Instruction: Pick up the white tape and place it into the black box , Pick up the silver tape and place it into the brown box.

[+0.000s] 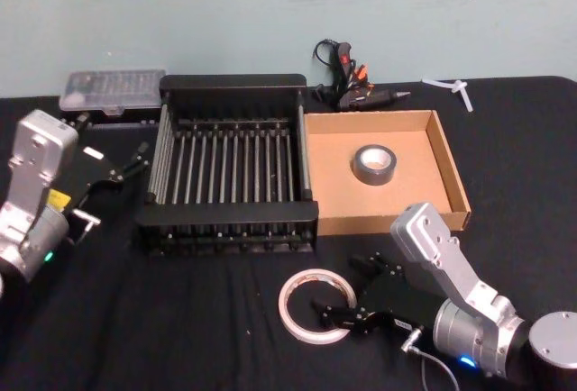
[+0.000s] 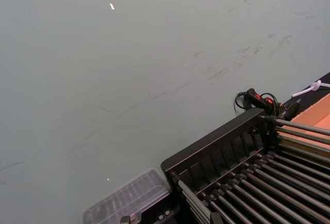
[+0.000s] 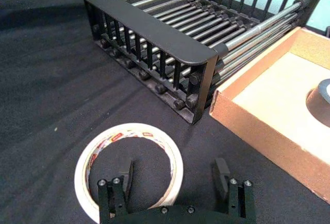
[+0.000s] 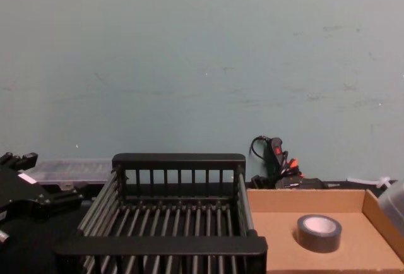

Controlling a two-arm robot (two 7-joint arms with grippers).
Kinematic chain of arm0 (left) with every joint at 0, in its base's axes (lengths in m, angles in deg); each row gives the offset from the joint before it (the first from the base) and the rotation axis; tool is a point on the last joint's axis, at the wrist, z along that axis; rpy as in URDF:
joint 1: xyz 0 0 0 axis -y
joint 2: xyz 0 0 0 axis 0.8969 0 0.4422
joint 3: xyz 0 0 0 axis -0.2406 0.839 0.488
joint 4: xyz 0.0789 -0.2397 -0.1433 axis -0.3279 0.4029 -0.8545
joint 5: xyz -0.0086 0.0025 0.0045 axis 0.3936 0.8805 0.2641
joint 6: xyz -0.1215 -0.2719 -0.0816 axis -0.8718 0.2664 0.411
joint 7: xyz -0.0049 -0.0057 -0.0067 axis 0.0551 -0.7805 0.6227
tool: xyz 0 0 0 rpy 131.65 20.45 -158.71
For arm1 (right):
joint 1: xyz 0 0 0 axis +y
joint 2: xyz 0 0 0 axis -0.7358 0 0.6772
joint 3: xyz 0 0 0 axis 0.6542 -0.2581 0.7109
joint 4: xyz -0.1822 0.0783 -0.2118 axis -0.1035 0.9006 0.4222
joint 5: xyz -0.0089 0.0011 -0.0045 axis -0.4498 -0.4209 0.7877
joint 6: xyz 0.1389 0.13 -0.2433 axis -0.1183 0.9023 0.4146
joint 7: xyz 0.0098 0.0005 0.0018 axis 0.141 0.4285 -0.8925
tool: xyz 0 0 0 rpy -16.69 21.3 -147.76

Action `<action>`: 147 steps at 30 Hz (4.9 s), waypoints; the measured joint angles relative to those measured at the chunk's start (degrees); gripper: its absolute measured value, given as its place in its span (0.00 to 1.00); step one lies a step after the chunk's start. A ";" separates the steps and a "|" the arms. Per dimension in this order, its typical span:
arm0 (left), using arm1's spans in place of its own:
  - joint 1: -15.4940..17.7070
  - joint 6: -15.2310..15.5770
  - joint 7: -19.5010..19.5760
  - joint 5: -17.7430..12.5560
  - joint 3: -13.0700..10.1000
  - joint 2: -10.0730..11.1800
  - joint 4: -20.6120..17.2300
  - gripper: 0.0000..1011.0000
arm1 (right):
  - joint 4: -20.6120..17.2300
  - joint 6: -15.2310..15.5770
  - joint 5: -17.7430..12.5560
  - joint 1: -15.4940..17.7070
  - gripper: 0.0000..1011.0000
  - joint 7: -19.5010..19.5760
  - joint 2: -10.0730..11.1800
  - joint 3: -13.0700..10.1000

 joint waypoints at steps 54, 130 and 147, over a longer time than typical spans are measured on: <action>0.00 0.00 0.00 0.00 0.00 0.00 0.00 0.99 | -0.08 -0.54 -1.52 0.05 0.09 -1.46 0.41 -0.27; 0.00 0.00 0.00 0.00 0.00 0.00 0.00 0.99 | 24.62 -4.94 1.52 -28.36 0.09 5.10 -16.59 3.64; 0.00 0.00 0.00 0.00 0.00 0.00 0.00 0.99 | 30.78 -5.86 4.16 -30.45 0.09 5.89 -19.75 3.52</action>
